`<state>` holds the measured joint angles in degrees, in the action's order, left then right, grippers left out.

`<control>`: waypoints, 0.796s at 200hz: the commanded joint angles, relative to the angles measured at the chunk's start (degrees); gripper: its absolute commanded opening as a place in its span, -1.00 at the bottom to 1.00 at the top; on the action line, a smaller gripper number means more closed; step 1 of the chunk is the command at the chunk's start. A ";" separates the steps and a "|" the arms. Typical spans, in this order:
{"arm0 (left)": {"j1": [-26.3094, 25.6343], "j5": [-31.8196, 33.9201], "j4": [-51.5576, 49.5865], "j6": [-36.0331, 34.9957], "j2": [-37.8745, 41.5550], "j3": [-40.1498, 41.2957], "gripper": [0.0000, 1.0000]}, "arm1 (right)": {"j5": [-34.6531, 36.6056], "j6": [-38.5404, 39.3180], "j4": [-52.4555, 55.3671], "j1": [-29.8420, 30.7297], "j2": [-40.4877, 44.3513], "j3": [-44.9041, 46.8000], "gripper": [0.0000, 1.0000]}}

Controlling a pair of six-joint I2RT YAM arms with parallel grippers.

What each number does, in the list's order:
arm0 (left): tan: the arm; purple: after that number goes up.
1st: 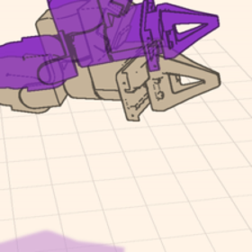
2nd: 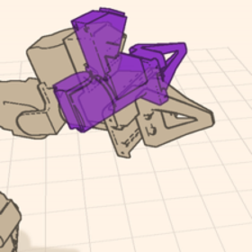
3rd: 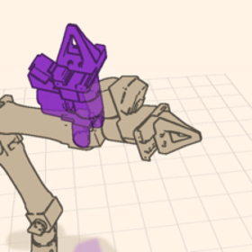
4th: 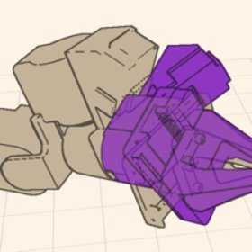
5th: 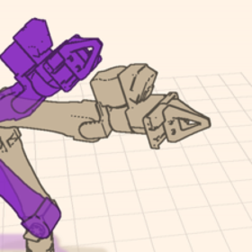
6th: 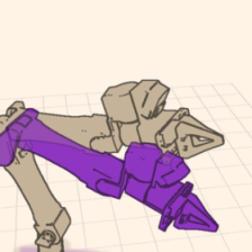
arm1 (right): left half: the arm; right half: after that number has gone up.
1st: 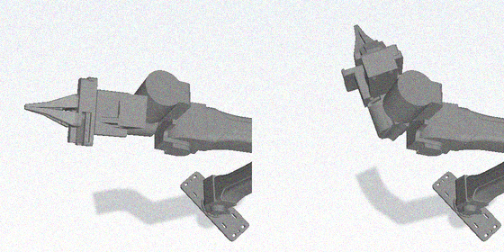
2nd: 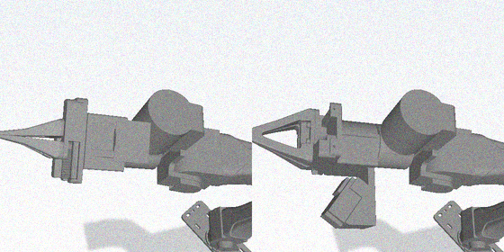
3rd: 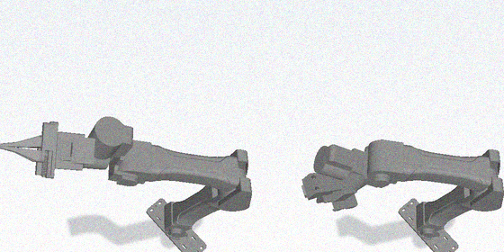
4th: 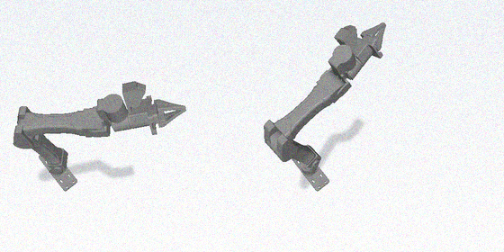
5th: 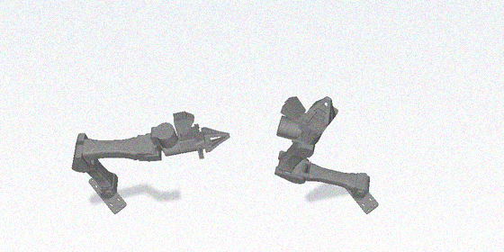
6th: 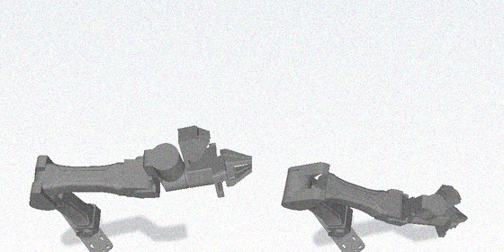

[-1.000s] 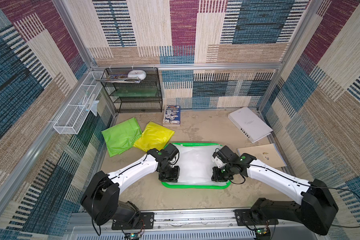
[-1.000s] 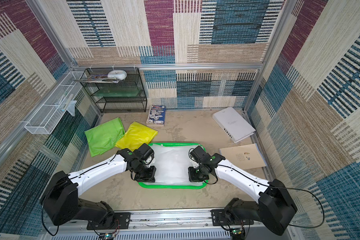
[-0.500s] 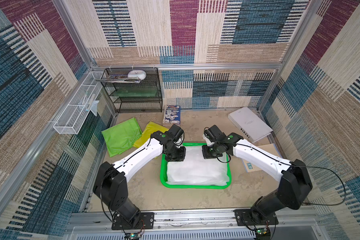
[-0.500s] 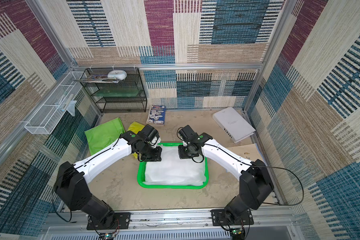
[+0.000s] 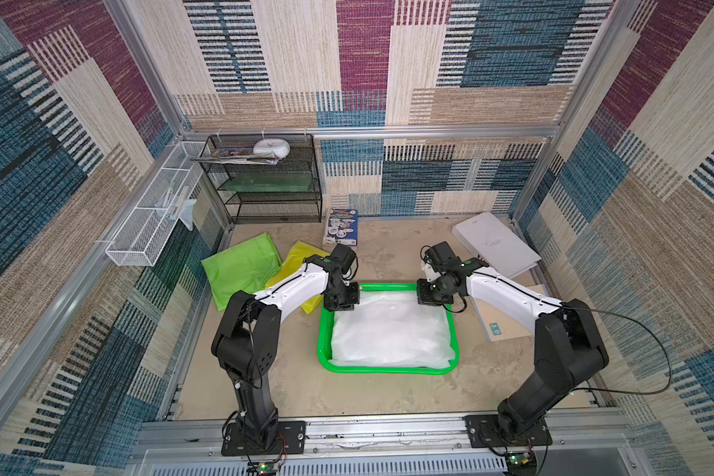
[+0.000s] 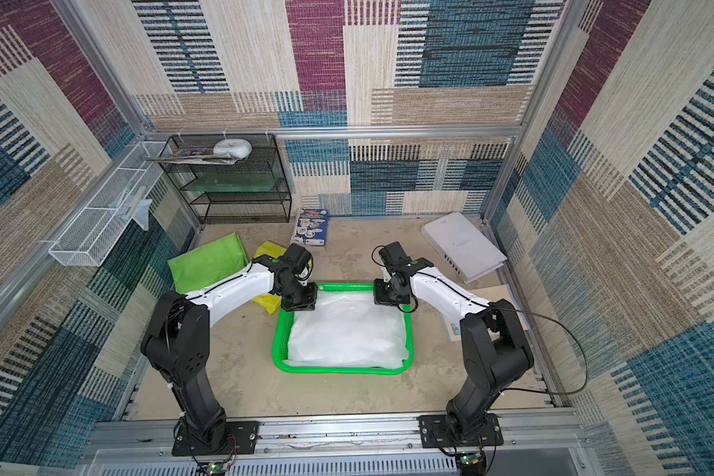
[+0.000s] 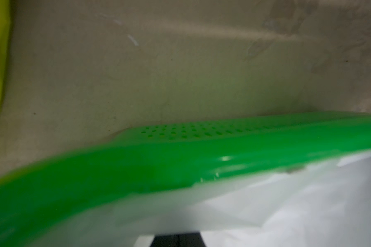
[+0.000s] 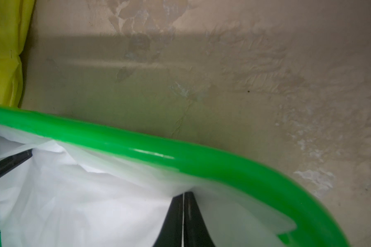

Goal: Put the folded raincoat in the basket
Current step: Place the raincoat in the basket.

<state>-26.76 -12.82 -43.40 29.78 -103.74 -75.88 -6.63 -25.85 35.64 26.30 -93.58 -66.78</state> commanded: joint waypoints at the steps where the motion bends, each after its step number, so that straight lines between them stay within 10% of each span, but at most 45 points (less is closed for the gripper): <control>1: 1.17 1.89 -0.09 -0.65 3.23 1.76 -1.00 | 2.78 1.41 1.51 -0.94 2.38 1.57 -0.75; 46: 1.04 -4.85 -0.33 -1.35 9.85 1.24 -0.96 | -11.11 3.48 -1.75 -1.09 9.33 2.77 -0.74; 88: -6.51 -14.11 4.40 -1.07 9.50 2.07 -0.93 | 1.53 0.87 -0.53 -1.30 11.09 4.52 -0.76; 159: -11.34 -6.75 7.28 1.44 4.70 7.10 -0.99 | 1.50 2.26 -1.74 -1.27 2.94 6.17 -0.77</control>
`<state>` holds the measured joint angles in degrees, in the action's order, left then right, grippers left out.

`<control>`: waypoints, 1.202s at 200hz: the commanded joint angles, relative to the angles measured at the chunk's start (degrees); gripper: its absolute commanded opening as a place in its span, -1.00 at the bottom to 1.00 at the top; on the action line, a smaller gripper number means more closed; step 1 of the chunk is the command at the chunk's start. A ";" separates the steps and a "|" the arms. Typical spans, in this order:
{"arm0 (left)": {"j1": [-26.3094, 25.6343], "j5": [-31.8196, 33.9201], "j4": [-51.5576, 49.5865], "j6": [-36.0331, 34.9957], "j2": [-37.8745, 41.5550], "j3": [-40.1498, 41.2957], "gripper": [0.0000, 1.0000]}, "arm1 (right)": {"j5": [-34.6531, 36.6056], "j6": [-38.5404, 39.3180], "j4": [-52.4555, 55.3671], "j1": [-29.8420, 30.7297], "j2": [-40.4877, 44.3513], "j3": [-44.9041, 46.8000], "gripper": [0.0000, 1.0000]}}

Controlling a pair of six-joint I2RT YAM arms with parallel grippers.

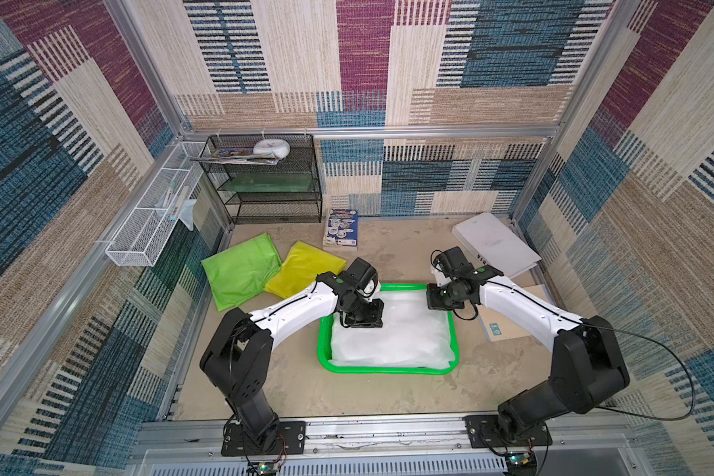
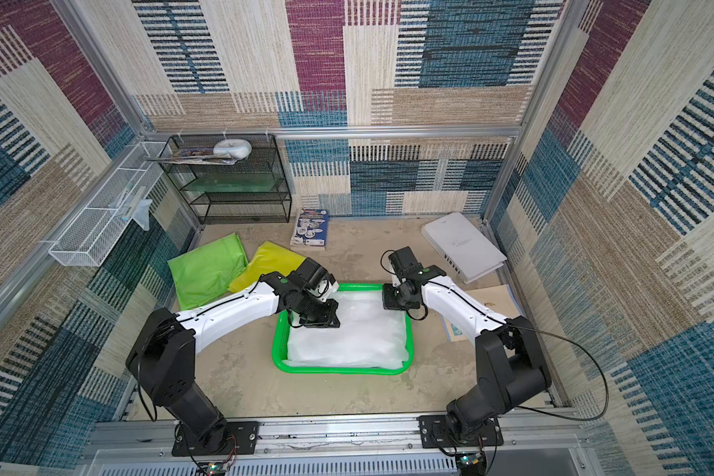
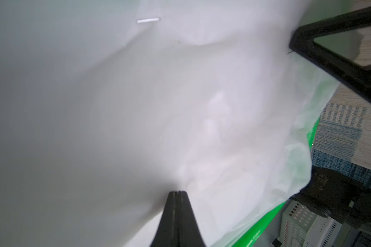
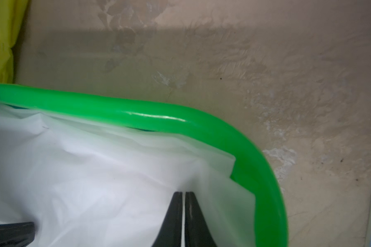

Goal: Put the folded raincoat in the basket
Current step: Place the raincoat in the basket.

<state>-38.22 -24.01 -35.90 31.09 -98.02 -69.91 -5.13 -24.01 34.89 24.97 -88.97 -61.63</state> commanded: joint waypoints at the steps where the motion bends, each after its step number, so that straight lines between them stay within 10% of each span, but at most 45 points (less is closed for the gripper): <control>1: 0.14 4.51 -0.27 0.12 -1.12 1.16 -0.99 | -0.08 0.44 -1.03 0.07 -1.75 1.04 -0.77; 77: 4.01 4.15 -2.32 -0.50 3.69 4.63 -0.97 | 6.55 3.93 3.49 0.03 -1.26 -4.33 -0.66; 140: 3.39 -5.53 2.36 1.43 7.56 3.04 -0.91 | -17.33 -1.08 -0.28 2.87 8.62 4.53 -0.72; 191: 3.10 -1.54 -0.96 -0.31 7.41 3.38 -0.90 | -0.18 -2.10 6.44 7.03 5.30 8.09 -0.68; 240: 3.23 0.52 -2.89 -0.47 9.81 3.27 -0.83 | -9.36 -3.01 4.30 8.13 12.03 5.46 -0.60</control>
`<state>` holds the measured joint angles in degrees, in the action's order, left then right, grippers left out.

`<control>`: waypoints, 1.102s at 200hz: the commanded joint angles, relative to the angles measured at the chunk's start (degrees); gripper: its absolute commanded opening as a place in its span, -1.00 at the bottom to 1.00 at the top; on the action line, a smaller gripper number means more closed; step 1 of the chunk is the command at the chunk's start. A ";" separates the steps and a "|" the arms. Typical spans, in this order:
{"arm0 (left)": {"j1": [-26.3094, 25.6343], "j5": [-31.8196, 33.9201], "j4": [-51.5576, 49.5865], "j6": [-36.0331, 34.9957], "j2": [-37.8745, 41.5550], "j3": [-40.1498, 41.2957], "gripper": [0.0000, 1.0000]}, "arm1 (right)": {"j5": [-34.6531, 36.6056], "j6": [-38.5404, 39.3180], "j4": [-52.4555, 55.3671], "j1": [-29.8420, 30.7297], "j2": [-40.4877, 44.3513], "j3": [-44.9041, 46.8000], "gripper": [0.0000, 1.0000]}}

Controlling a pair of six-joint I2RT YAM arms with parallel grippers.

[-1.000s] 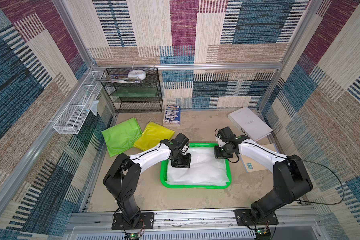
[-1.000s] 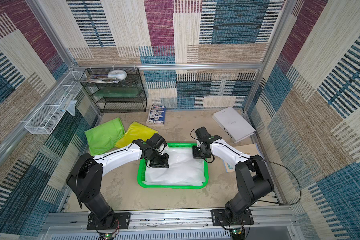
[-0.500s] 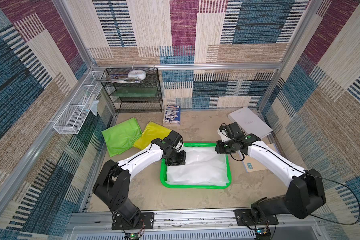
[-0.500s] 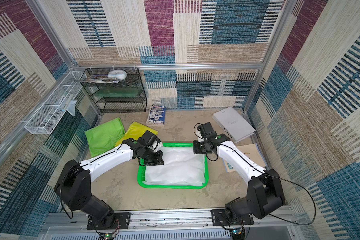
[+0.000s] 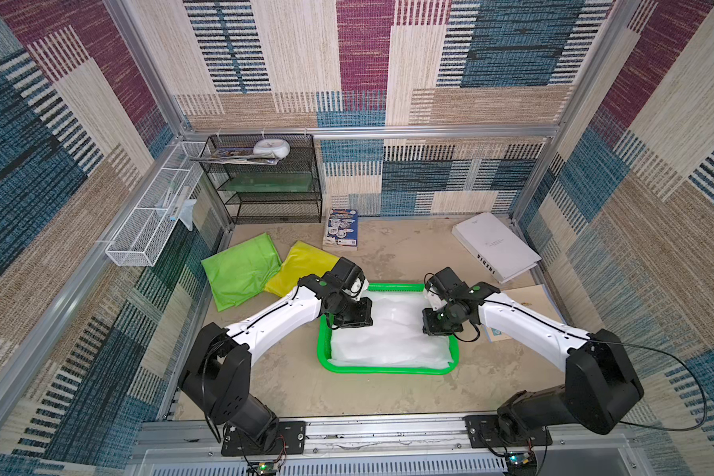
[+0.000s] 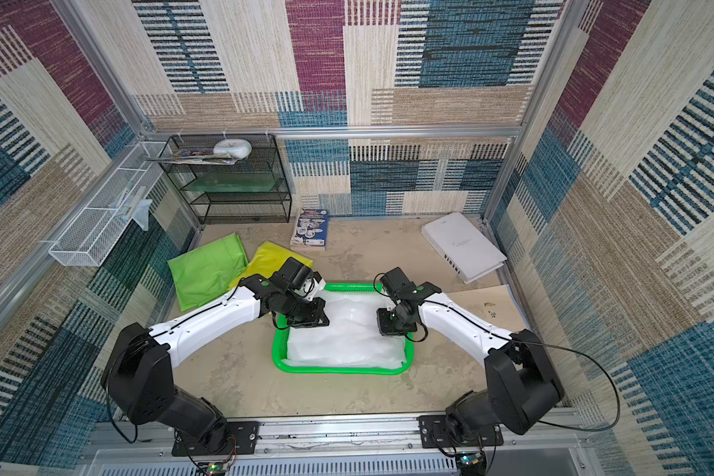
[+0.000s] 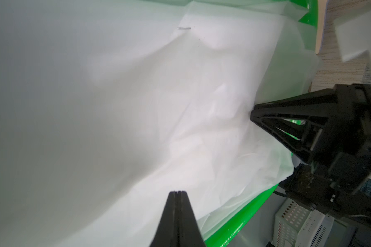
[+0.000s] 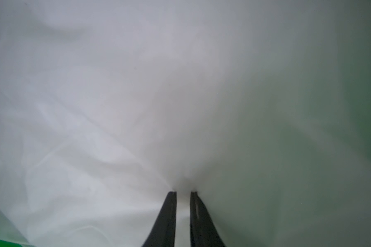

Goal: Put the folded raincoat in the basket
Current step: Place the raincoat in the basket.

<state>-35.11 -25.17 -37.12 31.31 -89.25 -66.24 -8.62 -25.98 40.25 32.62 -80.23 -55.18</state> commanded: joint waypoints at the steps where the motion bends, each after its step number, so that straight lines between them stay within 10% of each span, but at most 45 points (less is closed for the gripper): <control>1: 0.13 1.74 -1.74 -0.71 1.07 -0.44 -0.83 | -6.27 -1.11 -1.14 0.50 3.52 -1.03 -0.60; 43: 0.46 6.05 -5.03 -1.50 4.75 0.18 -0.77 | -10.05 -1.81 1.44 0.76 5.88 2.88 -0.65; 104: 4.24 14.72 -11.95 -1.16 11.82 2.03 0.06 | -0.03 -1.12 4.65 0.83 5.26 3.79 -0.49; 149: 6.26 21.17 -15.96 -0.32 14.24 4.49 0.15 | -1.28 -2.15 -0.89 0.84 8.73 -2.38 -0.08; 220: 6.20 22.54 -13.90 1.42 14.31 11.68 0.02 | -3.07 -1.62 -2.65 0.78 7.45 -1.66 -0.05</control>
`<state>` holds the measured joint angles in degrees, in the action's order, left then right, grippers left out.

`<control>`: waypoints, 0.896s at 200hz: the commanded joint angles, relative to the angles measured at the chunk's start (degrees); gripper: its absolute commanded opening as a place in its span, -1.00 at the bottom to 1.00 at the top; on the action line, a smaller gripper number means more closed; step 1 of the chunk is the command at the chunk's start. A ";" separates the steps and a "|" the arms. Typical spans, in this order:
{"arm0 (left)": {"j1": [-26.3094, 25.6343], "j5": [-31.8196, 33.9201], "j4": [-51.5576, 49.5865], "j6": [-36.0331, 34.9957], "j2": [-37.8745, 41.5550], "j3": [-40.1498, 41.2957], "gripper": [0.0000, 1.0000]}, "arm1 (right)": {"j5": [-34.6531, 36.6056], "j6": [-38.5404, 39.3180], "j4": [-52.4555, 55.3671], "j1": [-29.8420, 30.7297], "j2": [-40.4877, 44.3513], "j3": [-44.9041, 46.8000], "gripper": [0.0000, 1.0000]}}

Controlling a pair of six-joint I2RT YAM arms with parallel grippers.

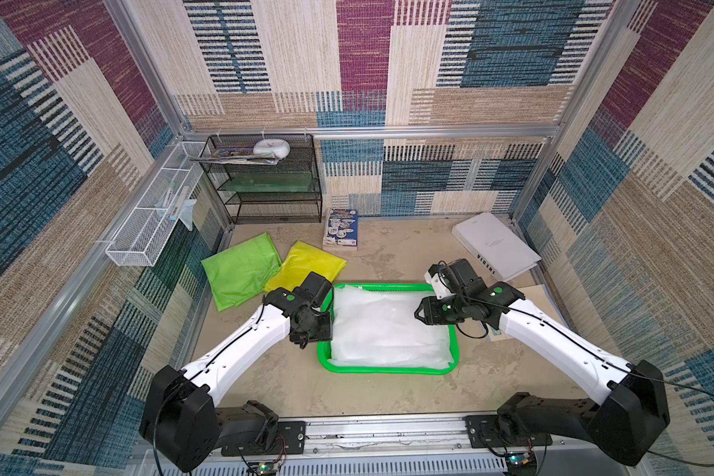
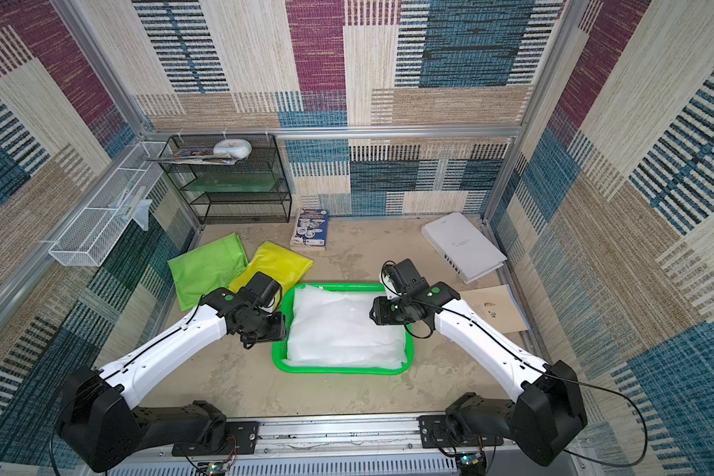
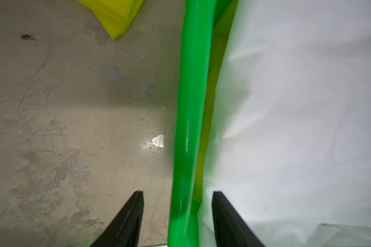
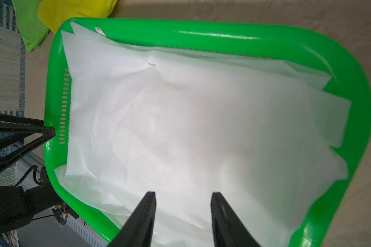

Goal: Put the folded raincoat in the basket
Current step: Place the raincoat in the basket, then move the basket to the center of the board.

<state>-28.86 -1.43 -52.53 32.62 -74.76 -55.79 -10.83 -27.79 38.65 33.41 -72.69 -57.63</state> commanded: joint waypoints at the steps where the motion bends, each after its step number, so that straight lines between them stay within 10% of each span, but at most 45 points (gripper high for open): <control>1: -0.05 -1.33 1.57 0.14 -0.24 1.31 0.02 | -0.86 0.19 -1.09 -0.01 -0.09 0.86 -0.05; 81: -8.78 -13.48 13.82 7.83 -8.32 -3.60 -0.31 | 1.25 1.13 -1.87 -0.85 -2.27 1.09 -0.06; 123: -10.56 -12.77 11.22 4.57 -9.24 -9.21 0.04 | 1.29 1.77 -1.05 -3.11 -1.30 0.32 -0.06; 179: 11.01 -5.04 9.23 1.18 -10.06 -9.73 0.06 | 0.69 1.21 -0.75 -4.24 1.10 -1.07 -0.04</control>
<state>-25.10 -9.89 -43.09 35.38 -84.36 -66.57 -9.85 -26.48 37.82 29.19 -72.25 -57.67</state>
